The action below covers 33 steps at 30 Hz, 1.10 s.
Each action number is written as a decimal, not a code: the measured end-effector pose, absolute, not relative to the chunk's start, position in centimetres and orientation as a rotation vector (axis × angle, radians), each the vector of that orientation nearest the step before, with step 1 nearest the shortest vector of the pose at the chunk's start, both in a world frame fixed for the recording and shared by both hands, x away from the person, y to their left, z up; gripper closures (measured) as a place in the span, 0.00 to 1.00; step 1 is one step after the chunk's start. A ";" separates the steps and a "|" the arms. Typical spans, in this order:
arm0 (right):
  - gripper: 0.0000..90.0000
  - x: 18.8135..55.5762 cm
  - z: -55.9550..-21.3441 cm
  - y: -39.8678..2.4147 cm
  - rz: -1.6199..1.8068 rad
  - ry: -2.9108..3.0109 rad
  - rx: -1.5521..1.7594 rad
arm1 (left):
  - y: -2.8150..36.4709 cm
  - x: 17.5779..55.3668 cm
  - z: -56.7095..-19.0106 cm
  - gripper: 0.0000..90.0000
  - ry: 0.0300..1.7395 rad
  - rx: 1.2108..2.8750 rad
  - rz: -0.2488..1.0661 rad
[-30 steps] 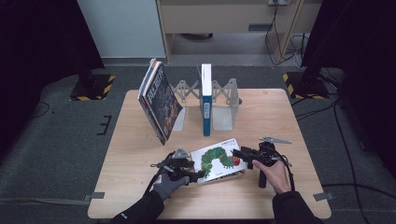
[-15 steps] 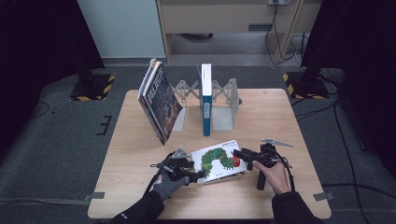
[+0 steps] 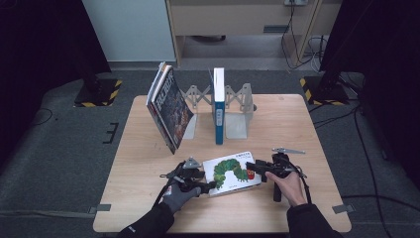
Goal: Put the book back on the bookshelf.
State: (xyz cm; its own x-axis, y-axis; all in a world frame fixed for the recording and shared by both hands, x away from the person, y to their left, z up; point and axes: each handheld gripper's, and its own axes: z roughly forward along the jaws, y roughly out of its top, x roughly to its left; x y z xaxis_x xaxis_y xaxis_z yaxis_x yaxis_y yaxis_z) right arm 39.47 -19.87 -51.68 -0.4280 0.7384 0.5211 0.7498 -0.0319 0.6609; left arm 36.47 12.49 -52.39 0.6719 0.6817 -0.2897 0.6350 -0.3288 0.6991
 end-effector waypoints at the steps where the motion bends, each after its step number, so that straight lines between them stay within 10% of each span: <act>1: 0.45 39.7 -52.1 -19.8 -1.472 -2.190 -1.675 | 12.6 36.5 -52.4 0.34 1.022 2.045 0.084; 33: 0.46 39.5 -51.0 -19.9 -1.518 -2.177 -1.669 | 12.6 36.7 -52.7 0.31 1.033 2.044 0.043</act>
State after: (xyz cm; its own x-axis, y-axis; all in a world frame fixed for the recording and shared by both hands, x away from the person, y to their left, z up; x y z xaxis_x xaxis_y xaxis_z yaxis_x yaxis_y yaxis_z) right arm 39.45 -19.88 -51.04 -0.4332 0.7360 0.5202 0.7425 -0.0358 0.6689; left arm 36.72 12.57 -52.70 0.6621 0.6817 -0.3113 0.6536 -0.3221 0.6848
